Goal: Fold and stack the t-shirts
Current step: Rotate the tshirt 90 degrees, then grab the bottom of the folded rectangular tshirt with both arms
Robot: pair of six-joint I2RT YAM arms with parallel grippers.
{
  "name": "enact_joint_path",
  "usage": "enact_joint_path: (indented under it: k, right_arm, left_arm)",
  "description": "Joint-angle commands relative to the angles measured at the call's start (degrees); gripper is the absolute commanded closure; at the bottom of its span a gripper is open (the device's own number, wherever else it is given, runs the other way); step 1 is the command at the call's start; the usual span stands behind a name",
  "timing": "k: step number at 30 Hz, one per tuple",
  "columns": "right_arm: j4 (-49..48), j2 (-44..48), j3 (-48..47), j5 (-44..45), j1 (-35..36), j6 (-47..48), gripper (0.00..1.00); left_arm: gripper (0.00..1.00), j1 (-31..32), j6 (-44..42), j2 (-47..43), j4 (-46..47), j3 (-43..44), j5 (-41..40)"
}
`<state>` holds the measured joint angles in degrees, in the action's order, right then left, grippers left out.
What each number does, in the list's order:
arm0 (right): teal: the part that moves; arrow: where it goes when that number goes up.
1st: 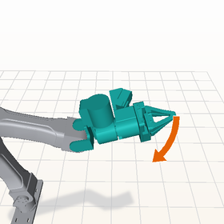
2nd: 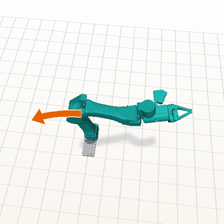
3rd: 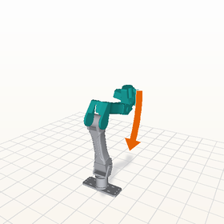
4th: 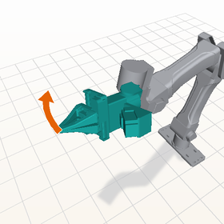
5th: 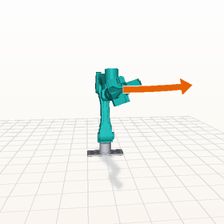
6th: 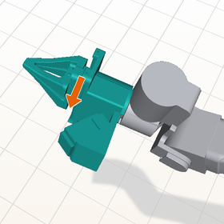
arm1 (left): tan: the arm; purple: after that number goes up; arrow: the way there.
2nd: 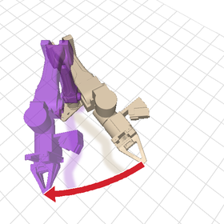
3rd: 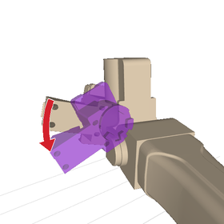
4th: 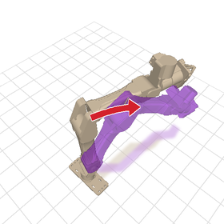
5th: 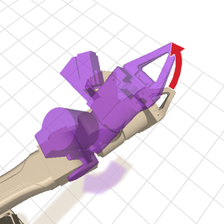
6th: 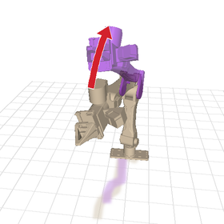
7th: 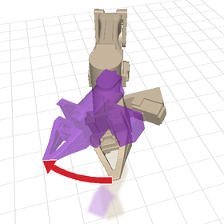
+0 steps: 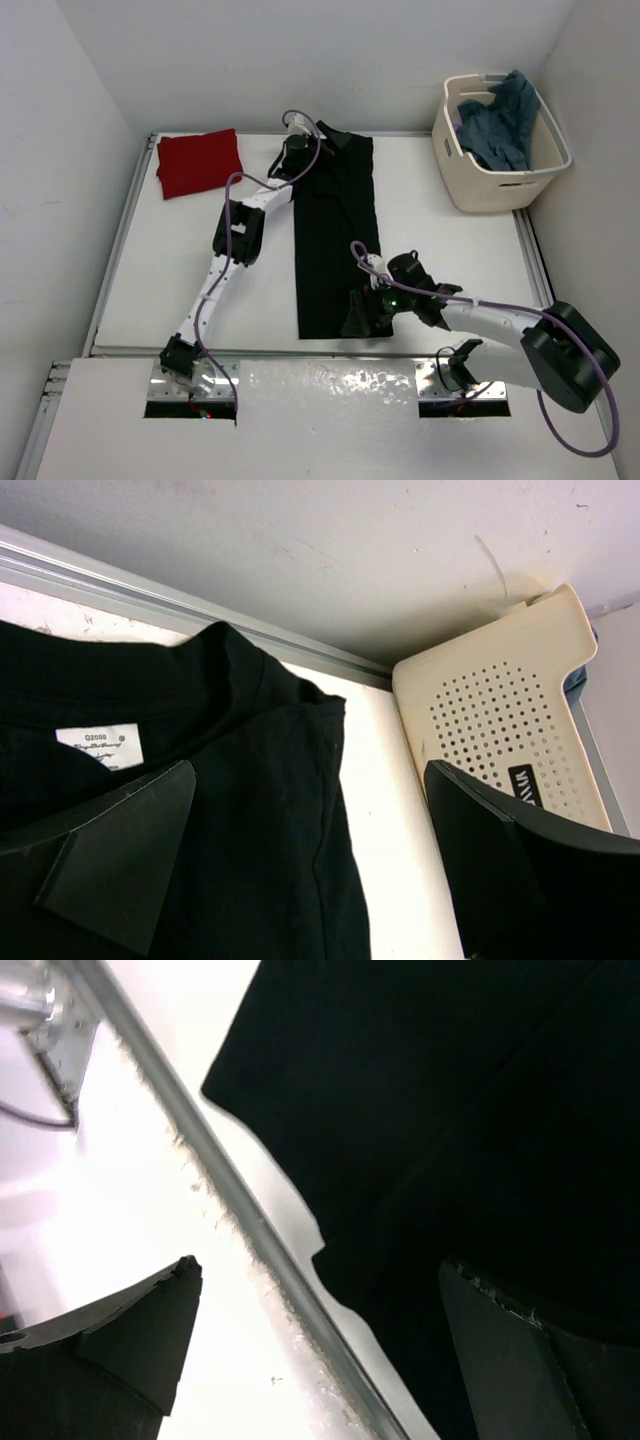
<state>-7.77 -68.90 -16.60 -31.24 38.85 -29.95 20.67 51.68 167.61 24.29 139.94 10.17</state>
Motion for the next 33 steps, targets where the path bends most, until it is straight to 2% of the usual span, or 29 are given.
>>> enact_joint_path:
  k: [1,4,7,8,9,10,11,12,14,15,16,17,19,20,21,23,29,31,33]
  right_arm:
    - [12.23,5.08,-8.77,9.07,0.44,5.51,0.01]
    - [14.62,7.02,-12.39,13.04,0.35,7.01,0.01]
    - [18.48,8.43,-15.3,18.05,0.17,6.14,0.01]
    - [21.02,8.87,-15.74,20.58,-0.09,5.44,0.01]
    - [22.0,10.01,-15.48,21.04,-0.26,5.09,0.01]
    - [23.14,10.71,-15.22,21.57,-0.35,4.91,0.01]
    - [25.5,11.42,-14.52,22.62,-0.88,4.82,0.01]
    - [26.83,12.64,-14.08,23.94,-1.14,4.99,0.01]
    - [32.34,13.44,-13.64,26.4,-1.84,5.43,0.01]
    - [34.21,14.14,-13.46,27.02,-2.2,5.96,0.01]
    - [35.79,14.5,-13.2,27.55,-2.37,6.31,0.01]
    - [37.29,14.85,-11.72,27.38,-2.81,6.75,0.01]
    - [37.91,15.38,-10.3,25.11,-3.25,8.41,0.01]
    - [38.79,15.12,-9.42,24.05,-3.6,8.77,0.01]
    - [39.14,14.77,-9.24,22.73,-3.78,8.95,0.01]
    - [38.89,13.89,-8.1,15.8,-4.13,9.91,0.01]
    - [38.01,12.75,-5.29,10.42,-4.4,10.88,0.01]
    - [35.21,12.13,-3.98,10.24,-4.48,10.01,0.03]
    - [33.88,10.99,-3.35,10.24,-4.49,9.39,0.05]
  left_arm:
    - [0.0,0.43,-1.4,-4.29,-2.58,0.42,0.37]
    - [0.0,0.34,-5.86,-9.21,-5.74,1.56,0.55]
    - [0.0,0.17,-12.45,-19.14,-11.79,0.08,0.72]
    - [0.0,0.16,-13.87,-25.78,-13.55,-1.58,0.64]
    - [0.0,0.16,-15.28,-29.58,-15.57,-7.6,0.64]
    - [0.0,0.25,-17.9,-37.1,-16.46,-11.58,0.2]
    - [0.0,0.43,-18.28,-40.66,-17.69,-15.97,-0.85]
    - [0.0,0.52,-18.28,-44.18,-20.49,-24.71,-2.08]
    - [0.0,0.52,-19.68,-52.51,-24.27,-32.5,-1.38]
    - [0.0,0.69,-18.99,-55.08,-30.82,-36.19,-3.65]
    - [0.0,1.3,-18.81,-57.55,-32.02,-44.75,-3.32]
    - [0.0,1.92,-19.24,-62.44,-32.2,-49.71,-2.62]
    - [0.0,4.19,-17.69,-67.48,-33.87,-58.51,-3.49]
    - [0.0,4.9,-16.88,-72.72,-33.79,-67.69,-3.32]
    - [0.0,5.61,-16.09,-75.3,-33.0,-72.13,-1.58]
    - [0.0,7.63,-13.81,-82.22,-34.65,-82.13,-0.86]
    - [0.0,15.53,-7.39,-95.62,-47.74,-97.63,0.54]
    - [0.01,17.73,-4.85,-97.11,-48.55,-101.16,2.21]
    - [0.06,18.44,-3.52,-97.04,-45.68,-106.42,6.67]
